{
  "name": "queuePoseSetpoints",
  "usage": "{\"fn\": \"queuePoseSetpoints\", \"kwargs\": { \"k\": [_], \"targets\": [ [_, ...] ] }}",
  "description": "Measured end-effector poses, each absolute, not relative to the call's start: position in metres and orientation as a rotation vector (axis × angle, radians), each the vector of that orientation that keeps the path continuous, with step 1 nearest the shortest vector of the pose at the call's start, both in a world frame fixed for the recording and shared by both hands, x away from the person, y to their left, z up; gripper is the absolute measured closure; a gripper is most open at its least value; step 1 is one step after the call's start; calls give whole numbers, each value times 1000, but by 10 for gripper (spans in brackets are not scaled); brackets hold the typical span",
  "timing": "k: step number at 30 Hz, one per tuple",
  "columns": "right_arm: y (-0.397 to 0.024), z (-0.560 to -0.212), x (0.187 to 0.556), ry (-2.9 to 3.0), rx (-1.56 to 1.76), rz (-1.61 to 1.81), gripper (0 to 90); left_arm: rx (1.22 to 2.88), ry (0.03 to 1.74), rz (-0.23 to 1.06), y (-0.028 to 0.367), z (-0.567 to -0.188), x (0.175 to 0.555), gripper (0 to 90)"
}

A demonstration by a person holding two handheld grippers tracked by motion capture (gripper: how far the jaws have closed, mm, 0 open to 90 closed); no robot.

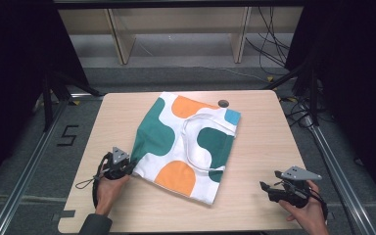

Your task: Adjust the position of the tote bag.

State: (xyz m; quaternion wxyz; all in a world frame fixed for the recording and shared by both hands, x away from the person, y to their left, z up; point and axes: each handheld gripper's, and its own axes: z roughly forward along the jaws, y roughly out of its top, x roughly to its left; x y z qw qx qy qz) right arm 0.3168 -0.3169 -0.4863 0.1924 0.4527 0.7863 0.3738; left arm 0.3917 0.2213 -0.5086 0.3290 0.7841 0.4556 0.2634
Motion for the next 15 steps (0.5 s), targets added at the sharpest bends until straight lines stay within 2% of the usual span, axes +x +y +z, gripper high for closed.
{"fn": "queuePoseSetpoints", "kwargs": {
  "k": [15],
  "targets": [
    [-316, -487, 320, 2220, 1182, 1020, 305, 2056, 1203, 794, 240, -513, 441, 810]
  ]
}}
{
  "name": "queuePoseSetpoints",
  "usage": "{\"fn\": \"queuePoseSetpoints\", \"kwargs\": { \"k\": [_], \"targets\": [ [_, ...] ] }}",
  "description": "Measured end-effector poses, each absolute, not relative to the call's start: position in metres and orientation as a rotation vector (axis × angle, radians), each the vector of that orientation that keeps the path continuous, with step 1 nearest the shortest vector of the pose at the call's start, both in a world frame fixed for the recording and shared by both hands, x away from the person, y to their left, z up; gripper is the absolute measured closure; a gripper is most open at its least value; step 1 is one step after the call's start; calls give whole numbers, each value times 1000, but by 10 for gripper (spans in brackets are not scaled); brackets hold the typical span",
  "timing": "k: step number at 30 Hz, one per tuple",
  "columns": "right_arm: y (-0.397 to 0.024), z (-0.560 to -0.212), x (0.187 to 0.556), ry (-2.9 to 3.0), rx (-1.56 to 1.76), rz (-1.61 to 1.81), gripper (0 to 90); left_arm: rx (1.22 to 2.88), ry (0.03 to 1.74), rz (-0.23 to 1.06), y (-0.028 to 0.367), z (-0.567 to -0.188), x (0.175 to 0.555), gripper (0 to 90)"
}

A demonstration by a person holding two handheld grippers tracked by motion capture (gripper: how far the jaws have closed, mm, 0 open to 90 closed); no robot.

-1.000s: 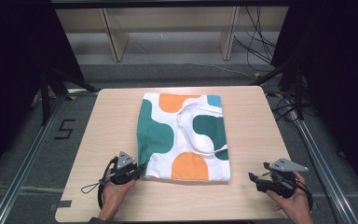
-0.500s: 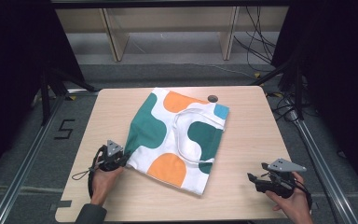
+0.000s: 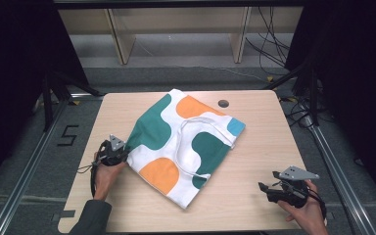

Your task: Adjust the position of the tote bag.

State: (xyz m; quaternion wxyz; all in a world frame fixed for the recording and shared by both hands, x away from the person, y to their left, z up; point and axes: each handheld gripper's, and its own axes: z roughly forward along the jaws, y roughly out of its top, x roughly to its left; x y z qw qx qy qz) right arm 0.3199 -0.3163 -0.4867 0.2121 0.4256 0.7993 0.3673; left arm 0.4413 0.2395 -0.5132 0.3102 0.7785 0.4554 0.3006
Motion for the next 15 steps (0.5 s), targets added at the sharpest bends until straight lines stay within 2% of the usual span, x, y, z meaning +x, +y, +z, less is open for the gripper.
{"fn": "queuePoseSetpoints", "kwargs": {
  "k": [1, 5, 6, 7, 11, 12, 15],
  "targets": [
    [-316, -487, 321, 2258, 1188, 1034, 305, 2091, 1191, 792, 243, -512, 445, 806],
    [-315, -487, 320, 2238, 1207, 1020, 304, 1984, 1278, 791, 246, -513, 450, 759],
    [-315, -488, 321, 2243, 1203, 1025, 305, 1981, 1305, 797, 248, -510, 448, 643],
    [-315, -488, 321, 2243, 1203, 1025, 305, 1946, 1323, 798, 247, -508, 446, 643],
    [-317, -488, 321, 2272, 1206, 1026, 304, 1848, 1386, 751, 240, -494, 424, 382],
    [-317, -488, 322, 2278, 1209, 1036, 304, 1833, 1401, 739, 233, -489, 408, 339],
    [-314, -489, 320, 2247, 1256, 1031, 303, 1831, 1363, 714, 223, -484, 392, 310]
  ]
}}
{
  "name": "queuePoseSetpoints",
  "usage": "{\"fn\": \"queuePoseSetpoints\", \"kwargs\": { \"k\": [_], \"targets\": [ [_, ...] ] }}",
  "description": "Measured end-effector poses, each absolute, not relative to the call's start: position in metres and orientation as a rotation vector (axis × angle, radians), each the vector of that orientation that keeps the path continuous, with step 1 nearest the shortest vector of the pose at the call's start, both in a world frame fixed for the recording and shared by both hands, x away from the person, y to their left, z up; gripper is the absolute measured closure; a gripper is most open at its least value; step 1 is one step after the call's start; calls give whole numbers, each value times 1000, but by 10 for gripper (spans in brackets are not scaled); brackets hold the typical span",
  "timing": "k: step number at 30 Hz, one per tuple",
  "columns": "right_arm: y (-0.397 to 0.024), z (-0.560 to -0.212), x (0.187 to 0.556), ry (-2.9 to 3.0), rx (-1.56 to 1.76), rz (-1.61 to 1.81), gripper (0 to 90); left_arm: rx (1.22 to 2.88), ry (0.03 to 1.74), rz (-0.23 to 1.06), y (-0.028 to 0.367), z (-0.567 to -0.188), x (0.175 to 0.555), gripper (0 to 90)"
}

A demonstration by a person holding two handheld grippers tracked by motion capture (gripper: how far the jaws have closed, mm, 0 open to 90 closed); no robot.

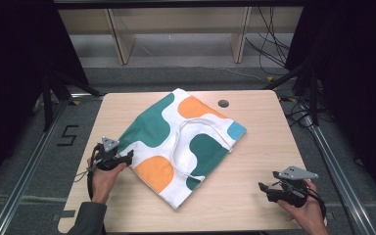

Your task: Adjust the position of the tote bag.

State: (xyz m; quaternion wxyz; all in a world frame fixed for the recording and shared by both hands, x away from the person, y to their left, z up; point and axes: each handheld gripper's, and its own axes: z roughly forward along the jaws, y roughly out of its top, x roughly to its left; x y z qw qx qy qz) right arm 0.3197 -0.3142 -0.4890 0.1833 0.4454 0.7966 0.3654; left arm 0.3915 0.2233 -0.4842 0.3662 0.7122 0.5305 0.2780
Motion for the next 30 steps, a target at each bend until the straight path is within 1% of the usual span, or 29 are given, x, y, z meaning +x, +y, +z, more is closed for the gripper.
{"fn": "queuePoseSetpoints", "kwargs": {
  "k": [3, 6, 7, 9, 10, 11, 12, 13, 15, 17, 19, 20, 21, 23, 25, 26, 28, 29, 30],
  "targets": [
    [-316, -488, 320, 2257, 1207, 1024, 303, 1819, 1315, 638, 200, -478, 363, 279],
    [-314, -489, 319, 2251, 1232, 1015, 299, 1861, 1194, 575, 169, -477, 332, 264],
    [-314, -488, 318, 2245, 1243, 1017, 299, 1876, 1153, 575, 158, -479, 323, 256],
    [-315, -488, 320, 2247, 1192, 1014, 299, 1931, 1082, 555, 135, -484, 309, 243],
    [-314, -489, 321, 2281, 1195, 1008, 298, 2030, 998, 543, 113, -492, 300, 216],
    [-314, -489, 321, 2281, 1195, 1008, 298, 2030, 998, 543, 113, -492, 300, 215],
    [-313, -490, 320, 2262, 1202, 1014, 296, 2076, 960, 553, 104, -495, 297, 215],
    [-312, -489, 319, 2278, 1232, 1015, 296, 2101, 929, 535, 96, -497, 295, 212],
    [-313, -489, 320, 2285, 1206, 1009, 296, 2127, 901, 537, 84, -498, 291, 209],
    [-314, -489, 323, 2303, 1195, 1007, 292, 2172, 872, 547, 81, -497, 290, 207],
    [-314, -491, 322, 2265, 1191, 996, 292, 2142, 905, 562, 76, -501, 289, 202],
    [-313, -491, 321, 2260, 1207, 998, 292, 2179, 879, 578, 76, -500, 288, 200],
    [-311, -490, 320, 2264, 1241, 995, 292, 2164, 892, 574, 73, -502, 287, 200],
    [-312, -490, 322, 2290, 1195, 994, 290, 2215, 856, 624, 71, -502, 288, 210],
    [-312, -490, 322, 2290, 1193, 995, 290, 2235, 856, 685, 69, -506, 289, 216],
    [-311, -490, 322, 2269, 1205, 992, 289, 2248, 868, 710, 68, -509, 292, 186],
    [-310, -490, 322, 2260, 1210, 995, 288, 2248, 871, 692, 68, -509, 292, 183],
    [-309, -490, 321, 2273, 1237, 994, 288, 2248, 867, 699, 67, -510, 292, 198],
    [-312, -490, 323, 2284, 1187, 982, 288, 2254, 875, 715, 65, -511, 291, 206]
  ]
}}
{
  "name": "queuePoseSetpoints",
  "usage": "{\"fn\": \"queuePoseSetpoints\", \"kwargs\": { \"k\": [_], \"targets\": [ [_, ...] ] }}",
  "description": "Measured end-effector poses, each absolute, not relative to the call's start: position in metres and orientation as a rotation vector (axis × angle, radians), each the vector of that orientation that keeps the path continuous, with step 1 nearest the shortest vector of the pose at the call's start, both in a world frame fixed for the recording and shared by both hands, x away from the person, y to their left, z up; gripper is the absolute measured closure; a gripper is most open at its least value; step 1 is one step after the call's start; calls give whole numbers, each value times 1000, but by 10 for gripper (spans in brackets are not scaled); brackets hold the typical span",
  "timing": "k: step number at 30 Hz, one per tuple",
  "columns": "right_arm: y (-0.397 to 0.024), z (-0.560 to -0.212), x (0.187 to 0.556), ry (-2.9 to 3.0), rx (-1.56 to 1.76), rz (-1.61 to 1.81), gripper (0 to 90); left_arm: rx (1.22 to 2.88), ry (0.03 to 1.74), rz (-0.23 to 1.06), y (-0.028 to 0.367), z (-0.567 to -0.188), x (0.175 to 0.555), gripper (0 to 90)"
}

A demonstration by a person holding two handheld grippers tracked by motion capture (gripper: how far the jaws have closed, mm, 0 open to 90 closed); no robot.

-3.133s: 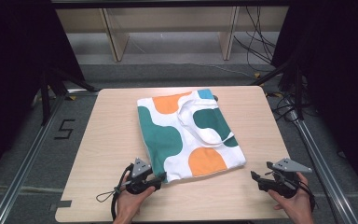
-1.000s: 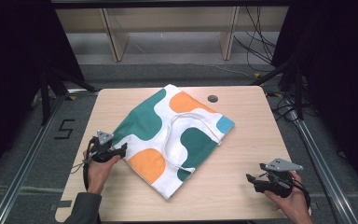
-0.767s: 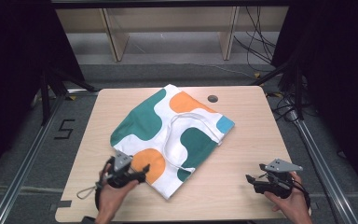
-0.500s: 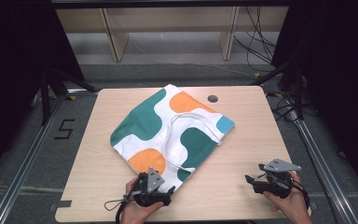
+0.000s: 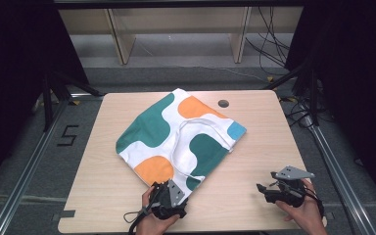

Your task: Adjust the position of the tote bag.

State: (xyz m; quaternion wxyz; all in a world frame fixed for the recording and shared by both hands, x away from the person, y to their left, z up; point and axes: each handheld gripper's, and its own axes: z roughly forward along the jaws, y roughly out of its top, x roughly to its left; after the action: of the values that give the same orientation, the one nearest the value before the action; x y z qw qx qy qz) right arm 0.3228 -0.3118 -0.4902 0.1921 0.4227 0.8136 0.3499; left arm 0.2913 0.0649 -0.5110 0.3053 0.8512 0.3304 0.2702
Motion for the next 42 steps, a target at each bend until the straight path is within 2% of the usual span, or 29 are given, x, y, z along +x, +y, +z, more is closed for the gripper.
{"fn": "queuePoseSetpoints", "kwargs": {
  "k": [3, 4, 8, 9, 10, 11, 12, 13, 14, 16, 17, 20, 31, 32, 42],
  "targets": [
    [-311, -491, 325, 2283, 1171, 992, 287, 2258, 872, 754, 60, -512, 289, 268],
    [-310, -491, 324, 2285, 1190, 986, 285, 2258, 870, 773, 58, -512, 290, 262],
    [-309, -489, 323, 2307, 1186, 991, 285, 2265, 829, 768, 54, -513, 292, 319],
    [-308, -490, 325, 2280, 1160, 1002, 284, 2263, 834, 711, 56, -511, 292, 379],
    [-308, -491, 325, 2306, 1165, 997, 285, 2231, 843, 657, 60, -509, 291, 482],
    [-308, -491, 325, 2306, 1165, 997, 285, 2231, 843, 657, 60, -509, 291, 533],
    [-308, -490, 324, 2310, 1170, 994, 285, 2243, 824, 651, 63, -507, 291, 533],
    [-309, -490, 325, 2282, 1137, 986, 285, 2252, 799, 655, 67, -505, 289, 686],
    [-309, -490, 325, 2282, 1137, 986, 285, 2253, 777, 665, 69, -503, 288, 686],
    [-306, -489, 322, 2300, 1214, 994, 285, 2297, 706, 745, 75, -499, 283, 786],
    [-308, -491, 324, 2301, 1147, 996, 285, 2309, 691, 766, 79, -498, 282, 814],
    [-307, -491, 324, 2301, 1166, 989, 285, 2322, 711, 740, 95, -498, 281, 852],
    [-307, -492, 325, 2304, 1104, 980, 286, 2255, 913, 737, 167, -488, 271, 839],
    [-304, -490, 323, 2306, 1170, 980, 285, 2267, 914, 737, 171, -487, 271, 836],
    [-277, -496, 347, 2340, 1011, 920, 295, 2152, 955, 706, 182, -484, 274, 837]
  ]
}}
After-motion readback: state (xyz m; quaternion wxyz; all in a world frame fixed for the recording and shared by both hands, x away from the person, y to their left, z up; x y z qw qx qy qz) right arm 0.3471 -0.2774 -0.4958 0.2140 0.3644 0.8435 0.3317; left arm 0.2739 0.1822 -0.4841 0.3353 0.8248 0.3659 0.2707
